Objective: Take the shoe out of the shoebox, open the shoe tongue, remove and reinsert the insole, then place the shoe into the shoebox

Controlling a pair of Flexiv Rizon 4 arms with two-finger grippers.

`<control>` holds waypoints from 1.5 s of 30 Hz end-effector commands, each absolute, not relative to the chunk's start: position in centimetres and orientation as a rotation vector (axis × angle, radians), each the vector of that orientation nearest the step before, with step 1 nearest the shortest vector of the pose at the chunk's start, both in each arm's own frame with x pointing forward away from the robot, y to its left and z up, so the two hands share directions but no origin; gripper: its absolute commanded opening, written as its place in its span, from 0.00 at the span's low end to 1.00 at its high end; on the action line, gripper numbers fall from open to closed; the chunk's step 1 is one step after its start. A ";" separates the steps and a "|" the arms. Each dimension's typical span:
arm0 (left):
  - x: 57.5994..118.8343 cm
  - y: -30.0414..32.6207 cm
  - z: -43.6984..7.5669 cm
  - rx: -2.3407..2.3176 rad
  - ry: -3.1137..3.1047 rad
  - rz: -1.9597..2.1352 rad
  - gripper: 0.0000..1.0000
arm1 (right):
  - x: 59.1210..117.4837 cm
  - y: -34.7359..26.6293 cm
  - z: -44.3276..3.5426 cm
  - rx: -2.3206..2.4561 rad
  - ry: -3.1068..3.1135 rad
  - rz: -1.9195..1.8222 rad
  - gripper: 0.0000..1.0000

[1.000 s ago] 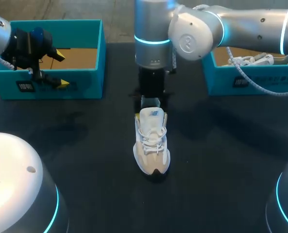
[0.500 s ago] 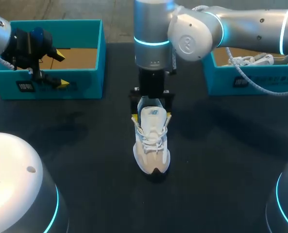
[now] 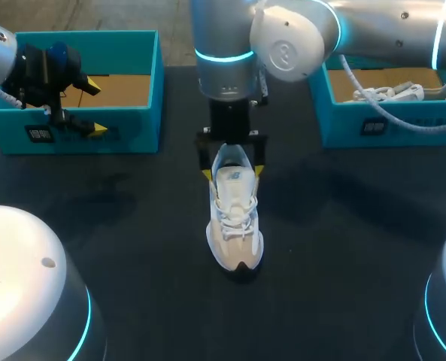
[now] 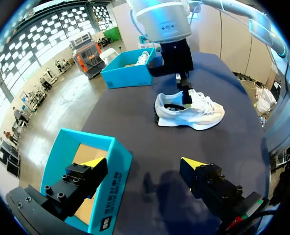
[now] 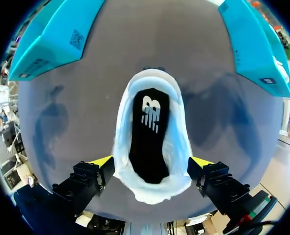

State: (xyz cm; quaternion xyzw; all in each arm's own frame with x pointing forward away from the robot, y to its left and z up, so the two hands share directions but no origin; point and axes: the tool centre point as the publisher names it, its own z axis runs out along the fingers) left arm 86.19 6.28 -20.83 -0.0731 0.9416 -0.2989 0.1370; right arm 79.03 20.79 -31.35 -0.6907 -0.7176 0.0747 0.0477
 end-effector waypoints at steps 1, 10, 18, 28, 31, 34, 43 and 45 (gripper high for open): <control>86.2 6.3 -20.8 -0.210 2.727 -0.863 1.00 | 78.1 20.6 -28.7 -2.146 -2.219 0.208 1.00; 86.2 6.3 -20.8 -0.210 2.727 -0.863 1.00 | 76.1 21.0 -26.2 -2.167 -2.253 0.200 1.00; 86.2 6.3 -20.8 -0.210 2.727 -0.863 1.00 | 74.1 21.1 -26.9 -2.190 -2.203 0.216 0.26; 86.2 6.3 -20.8 -0.210 2.727 -0.863 1.00 | 73.9 20.6 -29.5 -2.196 -2.169 0.202 0.18; 86.2 6.3 -20.8 -0.210 2.727 -0.863 1.00 | 74.5 20.5 -30.5 -2.195 -2.170 0.186 0.15; 86.2 6.3 -20.8 -0.210 2.727 -0.863 1.00 | 75.5 20.4 -31.5 -2.182 -2.179 0.186 0.14; 86.2 6.3 -20.8 -0.210 2.727 -0.863 1.00 | 76.7 19.4 -33.3 -2.181 -2.189 0.231 0.22; 86.2 6.3 -20.8 -0.210 2.727 -0.863 1.00 | 76.8 19.4 -33.7 -2.174 -2.189 0.222 0.23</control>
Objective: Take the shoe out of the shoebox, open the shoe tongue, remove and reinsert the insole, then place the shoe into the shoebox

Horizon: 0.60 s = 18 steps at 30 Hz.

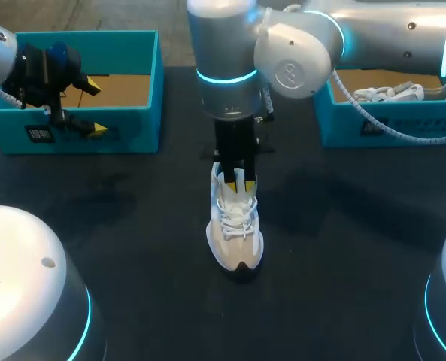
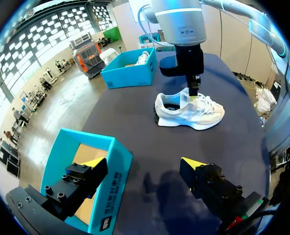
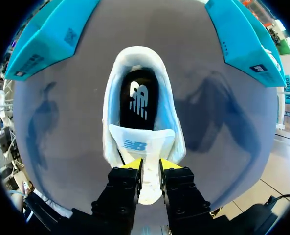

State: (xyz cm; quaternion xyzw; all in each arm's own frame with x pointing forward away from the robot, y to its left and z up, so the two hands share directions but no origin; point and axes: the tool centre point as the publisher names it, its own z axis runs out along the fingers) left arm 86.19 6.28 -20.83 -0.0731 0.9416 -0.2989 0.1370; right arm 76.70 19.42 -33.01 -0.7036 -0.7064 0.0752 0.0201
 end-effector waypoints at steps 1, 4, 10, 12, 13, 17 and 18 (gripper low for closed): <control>86.2 6.3 -20.8 -0.210 2.727 -0.863 1.00 | 76.9 19.4 -33.8 -2.170 -2.192 0.222 0.23; 86.2 6.3 -20.8 -0.210 2.727 -0.863 1.00 | 77.1 19.5 -34.1 -2.149 -2.202 0.204 0.23; 86.2 6.3 -20.8 -0.210 2.727 -0.863 1.00 | 77.1 19.1 -31.6 -2.059 -2.369 0.095 0.29; 86.2 6.3 -20.8 -0.210 2.727 -0.863 1.00 | 77.5 19.2 -30.6 -1.918 -2.514 0.049 0.36; 86.2 6.3 -20.8 -0.210 2.727 -0.863 1.00 | 77.7 19.3 -30.2 -1.839 -2.588 0.028 0.36; 86.2 6.3 -20.8 -0.210 2.727 -0.863 1.00 | 78.7 19.9 -29.0 -1.395 -2.894 -0.127 0.42; 86.2 6.3 -20.8 -0.210 2.727 -0.863 1.00 | 78.9 20.2 -28.7 -1.283 -2.948 -0.122 0.44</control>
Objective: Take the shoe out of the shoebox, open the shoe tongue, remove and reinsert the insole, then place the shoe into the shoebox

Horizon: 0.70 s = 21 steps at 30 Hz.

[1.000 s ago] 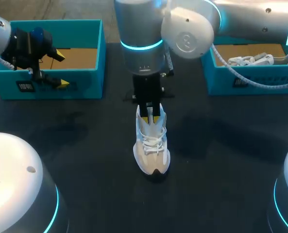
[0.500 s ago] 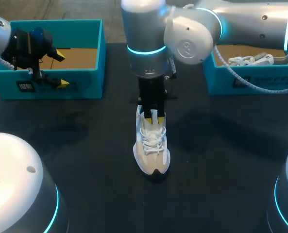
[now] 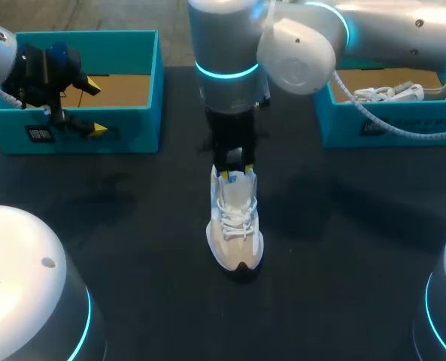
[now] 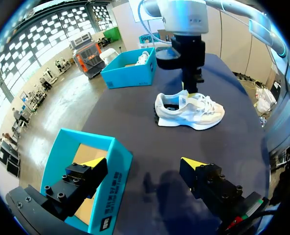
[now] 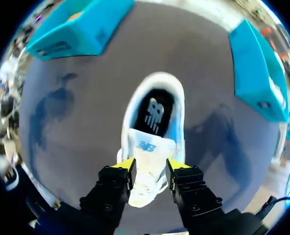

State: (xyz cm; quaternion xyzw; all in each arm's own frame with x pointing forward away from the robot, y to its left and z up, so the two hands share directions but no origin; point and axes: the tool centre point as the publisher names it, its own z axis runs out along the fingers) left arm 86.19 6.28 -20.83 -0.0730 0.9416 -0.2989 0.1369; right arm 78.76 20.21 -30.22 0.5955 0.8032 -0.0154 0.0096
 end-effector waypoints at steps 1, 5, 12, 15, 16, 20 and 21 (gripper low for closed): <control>86.2 6.3 -20.8 -0.210 2.727 -0.863 1.00 | 79.1 20.6 -28.4 1.086 2.857 0.135 0.45; 86.2 6.3 -20.8 -0.210 2.727 -0.863 1.00 | 79.3 21.1 -27.8 0.782 2.995 0.311 1.00; 86.2 6.3 -20.8 -0.210 2.727 -0.863 1.00 | 79.3 21.1 -27.8 0.782 2.995 0.311 1.00; 86.2 6.3 -20.8 -0.210 2.727 -0.863 1.00 | 79.3 21.1 -27.8 0.782 2.995 0.311 1.00; 86.2 6.3 -20.8 -0.210 2.727 -0.863 1.00 | 79.3 21.1 -27.8 0.782 2.995 0.311 1.00; 86.2 6.3 -20.8 -0.210 2.727 -0.863 1.00 | 79.9 20.9 -27.9 0.658 3.013 0.297 1.00; 86.2 6.3 -20.8 -0.210 2.727 -0.863 1.00 | 80.3 20.8 -27.7 0.589 3.025 0.269 1.00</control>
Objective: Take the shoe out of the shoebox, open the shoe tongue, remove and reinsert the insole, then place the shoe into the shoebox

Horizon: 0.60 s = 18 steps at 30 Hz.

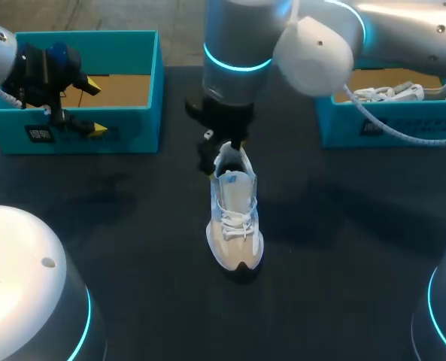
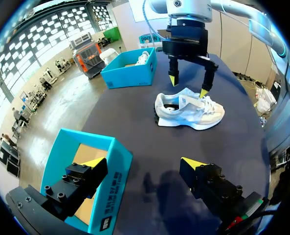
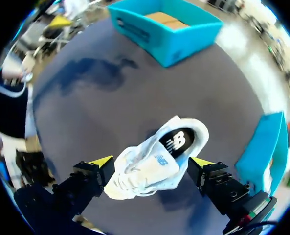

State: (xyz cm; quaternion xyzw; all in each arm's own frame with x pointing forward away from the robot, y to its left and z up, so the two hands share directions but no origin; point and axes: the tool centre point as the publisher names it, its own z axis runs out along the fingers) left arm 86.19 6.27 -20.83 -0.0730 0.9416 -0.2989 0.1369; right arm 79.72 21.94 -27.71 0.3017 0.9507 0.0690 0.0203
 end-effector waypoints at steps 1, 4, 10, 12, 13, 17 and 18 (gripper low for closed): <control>86.2 6.3 -20.8 -0.210 2.727 -0.863 1.00 | 80.7 20.6 -27.6 0.557 3.033 0.283 1.00; 86.2 6.3 -20.8 -0.210 2.727 -0.863 1.00 | 81.9 20.4 -27.4 0.489 3.046 0.233 1.00; 86.2 6.3 -20.8 -0.210 2.727 -0.863 1.00 | 84.7 20.9 -28.2 0.397 3.038 0.158 1.00; 86.2 6.3 -20.8 -0.210 2.727 -0.863 1.00 | 85.9 21.2 -28.5 0.359 3.031 0.139 1.00; 86.2 6.3 -20.8 -0.210 2.727 -0.863 1.00 | 86.3 21.4 -28.7 0.348 3.030 0.123 1.00; 86.2 6.3 -20.8 -0.210 2.727 -0.863 1.00 | 88.0 22.0 -29.7 0.306 3.021 0.076 1.00; 86.2 6.3 -20.8 -0.210 2.727 -0.863 1.00 | 88.3 22.0 -30.0 0.299 3.017 0.069 1.00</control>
